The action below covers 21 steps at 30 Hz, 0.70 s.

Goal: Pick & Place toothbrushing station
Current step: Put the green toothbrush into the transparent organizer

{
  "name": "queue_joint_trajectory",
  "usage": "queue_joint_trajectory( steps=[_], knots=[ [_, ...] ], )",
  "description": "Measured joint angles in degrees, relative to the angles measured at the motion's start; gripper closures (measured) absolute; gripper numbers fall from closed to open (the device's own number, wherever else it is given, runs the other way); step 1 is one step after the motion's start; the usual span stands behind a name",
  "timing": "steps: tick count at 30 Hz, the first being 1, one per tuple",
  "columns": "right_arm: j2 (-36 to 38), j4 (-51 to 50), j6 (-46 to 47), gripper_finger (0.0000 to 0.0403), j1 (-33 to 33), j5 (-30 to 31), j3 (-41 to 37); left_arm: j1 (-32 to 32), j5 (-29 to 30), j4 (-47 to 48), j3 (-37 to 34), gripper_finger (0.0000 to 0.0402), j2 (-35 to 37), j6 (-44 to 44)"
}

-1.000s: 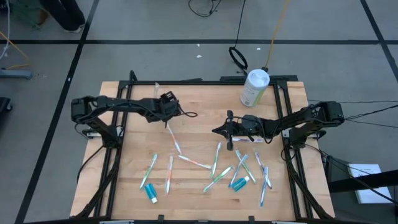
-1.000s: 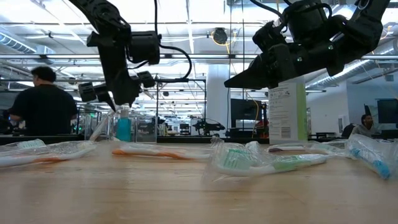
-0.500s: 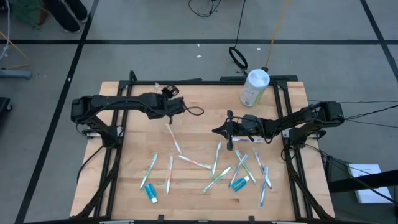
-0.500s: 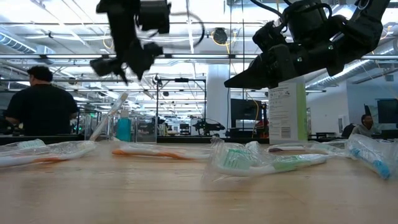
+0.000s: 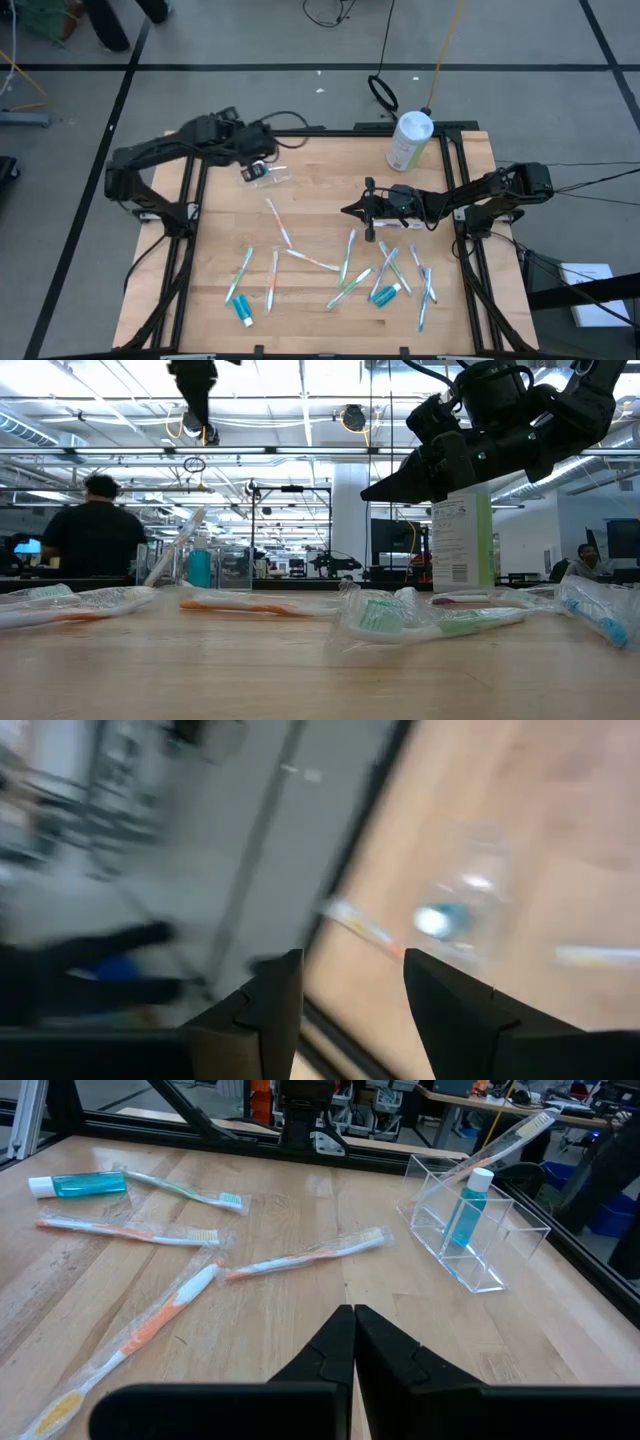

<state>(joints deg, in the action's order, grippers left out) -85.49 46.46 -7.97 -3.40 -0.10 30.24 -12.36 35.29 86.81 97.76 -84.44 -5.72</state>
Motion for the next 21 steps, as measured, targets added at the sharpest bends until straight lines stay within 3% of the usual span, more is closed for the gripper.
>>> queue_joint_trajectory(
  steps=[4,8,14,17,21],
  knots=[
    [0.00,0.23,0.01,0.0399,0.00,-0.01,0.00,0.32,-6.79,-0.06,-2.53,0.0224,5.06,-4.68],
    [0.00,0.42,0.02,0.0399,0.00,-0.02,0.00,2.27,-6.75,-3.81,-9.15,0.0224,11.30,-9.21],
    [0.00,0.44,5.57,0.0399,0.00,0.01,0.00,6.92,-5.86,-21.44,-26.66,0.0225,21.00,-15.11],
    [0.00,0.39,3.85,0.0399,-0.02,0.31,0.00,8.78,-5.86,-30.14,-35.90,0.0224,23.72,-16.12],
    [0.00,-0.59,7.90,0.0399,0.00,5.70,0.00,10.56,-5.78,-42.58,-47.22,0.0224,25.35,-20.73]
  ],
)
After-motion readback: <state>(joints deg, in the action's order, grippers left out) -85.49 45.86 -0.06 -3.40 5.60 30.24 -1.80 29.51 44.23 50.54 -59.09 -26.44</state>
